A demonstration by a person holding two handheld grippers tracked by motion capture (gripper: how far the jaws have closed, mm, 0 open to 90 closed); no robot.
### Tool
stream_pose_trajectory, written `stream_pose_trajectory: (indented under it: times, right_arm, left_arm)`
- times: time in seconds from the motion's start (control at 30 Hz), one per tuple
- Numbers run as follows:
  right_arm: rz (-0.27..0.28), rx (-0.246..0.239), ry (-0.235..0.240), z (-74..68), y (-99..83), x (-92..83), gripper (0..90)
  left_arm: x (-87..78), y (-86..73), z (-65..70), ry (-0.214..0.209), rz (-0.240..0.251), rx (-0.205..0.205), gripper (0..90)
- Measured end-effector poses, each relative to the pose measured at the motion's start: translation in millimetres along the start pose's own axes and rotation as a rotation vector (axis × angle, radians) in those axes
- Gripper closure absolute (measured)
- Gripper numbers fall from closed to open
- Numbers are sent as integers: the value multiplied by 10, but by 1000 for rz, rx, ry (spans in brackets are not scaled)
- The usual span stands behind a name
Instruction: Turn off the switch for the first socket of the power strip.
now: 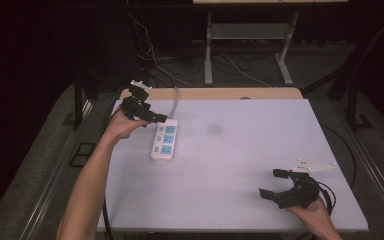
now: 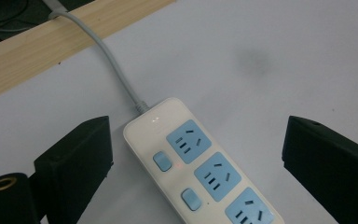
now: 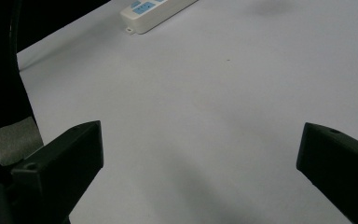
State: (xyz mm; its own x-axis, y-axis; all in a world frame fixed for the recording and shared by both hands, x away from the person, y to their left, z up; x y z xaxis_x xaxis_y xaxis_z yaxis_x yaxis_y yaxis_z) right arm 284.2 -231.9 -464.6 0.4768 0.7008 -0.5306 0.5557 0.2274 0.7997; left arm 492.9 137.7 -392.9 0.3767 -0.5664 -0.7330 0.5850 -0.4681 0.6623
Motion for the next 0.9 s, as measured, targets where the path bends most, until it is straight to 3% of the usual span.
stream_pose_trajectory:
  times: [0.33, 0.67, 0.9]
  right_arm:
    - [0, -1, -1, -2, -1, 2, 3]
    - [-2, -2, 1, -5, -5, 4, 3]
    - [-3, -5, 0, -5, -7, 9, 3]
  left_arm:
    - [45, -36, -146, 22, 5, -35, 199]
    - [50, -19, -252, 30, 54, -71, 591]
    - [104, -40, -304, 19, 55, -100, 779]
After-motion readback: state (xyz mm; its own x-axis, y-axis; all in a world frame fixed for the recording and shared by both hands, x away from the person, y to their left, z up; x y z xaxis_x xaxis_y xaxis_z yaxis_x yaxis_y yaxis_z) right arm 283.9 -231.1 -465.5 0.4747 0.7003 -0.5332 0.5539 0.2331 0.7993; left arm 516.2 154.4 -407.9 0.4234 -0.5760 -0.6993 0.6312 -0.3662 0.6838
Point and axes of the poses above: each handheld gripper's, and its own axes: x roughly forward along the jaws, y roughly out of its top, z roughly to its right, the point moved 8 cm from there along x, roughly forward along the jaws, and after that the axes turned 3 degrees about -y, right-handed, at the moved point
